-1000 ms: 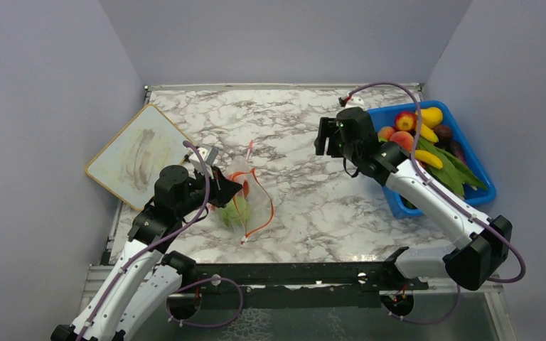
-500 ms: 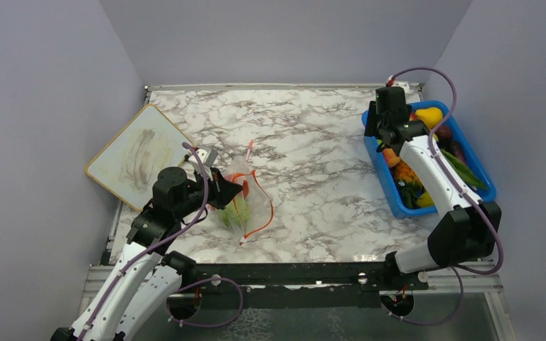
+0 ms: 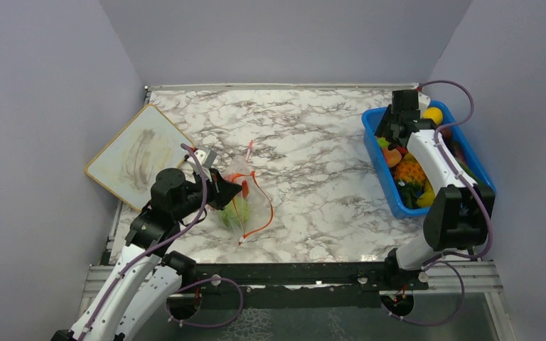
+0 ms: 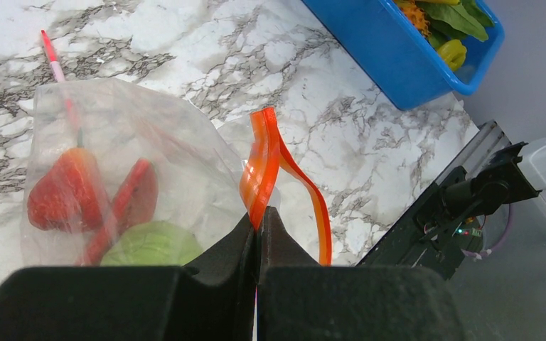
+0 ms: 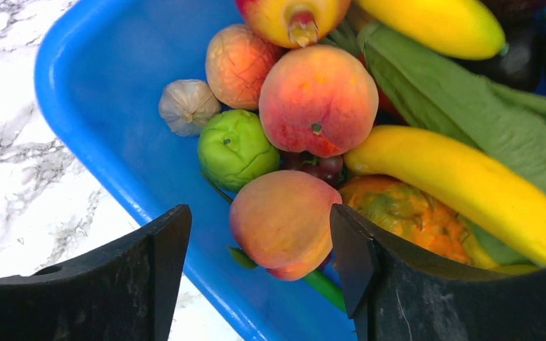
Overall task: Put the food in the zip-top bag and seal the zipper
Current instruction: Pick up the fake fruit from the bin.
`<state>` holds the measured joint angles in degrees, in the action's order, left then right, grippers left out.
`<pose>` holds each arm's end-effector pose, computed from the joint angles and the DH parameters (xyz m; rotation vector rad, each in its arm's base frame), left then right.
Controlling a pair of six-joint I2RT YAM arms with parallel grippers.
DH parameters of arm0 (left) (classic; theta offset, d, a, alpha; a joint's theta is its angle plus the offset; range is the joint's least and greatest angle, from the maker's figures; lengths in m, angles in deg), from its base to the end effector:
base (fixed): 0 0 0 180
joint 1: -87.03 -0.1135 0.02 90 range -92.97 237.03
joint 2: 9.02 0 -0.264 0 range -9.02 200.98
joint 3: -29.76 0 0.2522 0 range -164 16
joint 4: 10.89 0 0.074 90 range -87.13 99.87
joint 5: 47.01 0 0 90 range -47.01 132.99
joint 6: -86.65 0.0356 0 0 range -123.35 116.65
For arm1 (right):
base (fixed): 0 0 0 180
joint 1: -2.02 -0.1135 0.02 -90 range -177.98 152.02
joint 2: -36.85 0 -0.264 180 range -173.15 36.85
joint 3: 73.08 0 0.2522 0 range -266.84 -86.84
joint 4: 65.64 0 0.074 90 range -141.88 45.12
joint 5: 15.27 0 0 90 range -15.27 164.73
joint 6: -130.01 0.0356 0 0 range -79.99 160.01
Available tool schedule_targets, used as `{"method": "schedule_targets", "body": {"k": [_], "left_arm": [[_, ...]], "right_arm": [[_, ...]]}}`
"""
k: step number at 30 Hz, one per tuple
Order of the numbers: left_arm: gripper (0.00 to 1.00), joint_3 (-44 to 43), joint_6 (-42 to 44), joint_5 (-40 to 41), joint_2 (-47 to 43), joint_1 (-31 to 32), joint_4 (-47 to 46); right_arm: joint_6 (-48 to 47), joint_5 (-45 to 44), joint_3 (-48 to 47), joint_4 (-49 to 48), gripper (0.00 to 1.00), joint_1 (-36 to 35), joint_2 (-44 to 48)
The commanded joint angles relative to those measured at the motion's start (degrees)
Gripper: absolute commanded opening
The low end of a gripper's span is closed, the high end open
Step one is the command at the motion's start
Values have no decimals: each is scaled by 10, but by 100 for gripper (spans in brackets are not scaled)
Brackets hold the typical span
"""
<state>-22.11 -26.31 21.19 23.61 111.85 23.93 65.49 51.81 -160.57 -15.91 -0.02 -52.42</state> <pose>0.1205 -0.0703 0.3102 0.3097 1.9016 -0.9219 0.3355 -0.0019 0.2861 0.6503 2.3031 -0.2718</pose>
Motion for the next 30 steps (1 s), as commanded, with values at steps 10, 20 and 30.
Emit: {"method": "schedule_targets", "body": {"k": [10,20,30], "left_arm": [[0,3,9,-11,-4,-1,-20],[0,3,8,-9,0,-1,-19],[0,4,8,-7,-3,-1,-20]], "right_arm": [[232,-17,14,64,80,34,-48],[266,11,24,63,82,38,-81],[268,5,39,49,66,39,-66]]}}
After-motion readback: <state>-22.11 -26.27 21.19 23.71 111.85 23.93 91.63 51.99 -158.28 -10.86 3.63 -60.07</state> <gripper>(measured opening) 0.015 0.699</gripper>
